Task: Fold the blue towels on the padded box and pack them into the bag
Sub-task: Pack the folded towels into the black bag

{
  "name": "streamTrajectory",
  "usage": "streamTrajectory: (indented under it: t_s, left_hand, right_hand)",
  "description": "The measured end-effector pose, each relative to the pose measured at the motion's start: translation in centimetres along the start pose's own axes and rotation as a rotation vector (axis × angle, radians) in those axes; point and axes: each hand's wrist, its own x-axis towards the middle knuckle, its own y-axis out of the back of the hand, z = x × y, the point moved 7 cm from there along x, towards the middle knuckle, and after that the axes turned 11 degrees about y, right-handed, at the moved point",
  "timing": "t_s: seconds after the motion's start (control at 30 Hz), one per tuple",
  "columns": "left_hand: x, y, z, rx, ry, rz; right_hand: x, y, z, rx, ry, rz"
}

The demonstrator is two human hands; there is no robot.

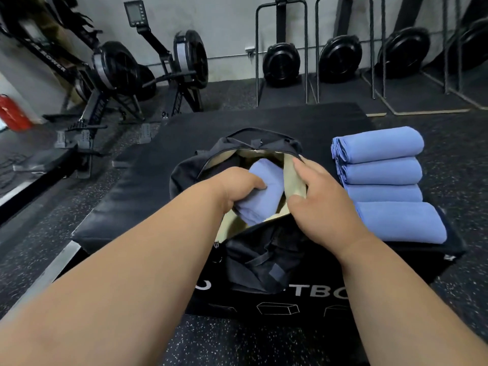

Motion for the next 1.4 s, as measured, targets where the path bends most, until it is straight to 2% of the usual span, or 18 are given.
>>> streamTrajectory:
  t_s: [0.27, 0.57, 0.77, 0.93, 1.2, 1.4]
  left_hand:
    - [5.1, -3.1, 0.9, -0.363, 0.081, -0.1]
    - [7.5, -5.4, 0.6, -0.24, 0.098, -0.199]
    - [7.5, -6.5, 2.4, -0.399, 0.08, -0.363]
    - [7.8, -7.9, 2.3, -0.332, 0.109, -0.402]
    - [7.7, -7.9, 3.3, -0.245, 0.087, -0.345]
    - [7.3, -7.2, 3.9, -0.127, 0.035, -0.044]
  right_hand:
    - [0.6, 1.7, 1.0, 0.013, 0.006, 0.03]
    - [0.7, 1.8, 2.0, 0.079, 0.028, 0.027]
    - [1.2, 2.6, 1.8, 0.091, 0.084, 0.018]
    - [1.1, 3.0, 2.3, 0.121, 0.083, 0.011]
    - [0.7, 3.7, 3.2, 0.137, 0.065, 0.003]
    - [0.1, 3.3, 3.3, 0.183, 0.038, -0.03]
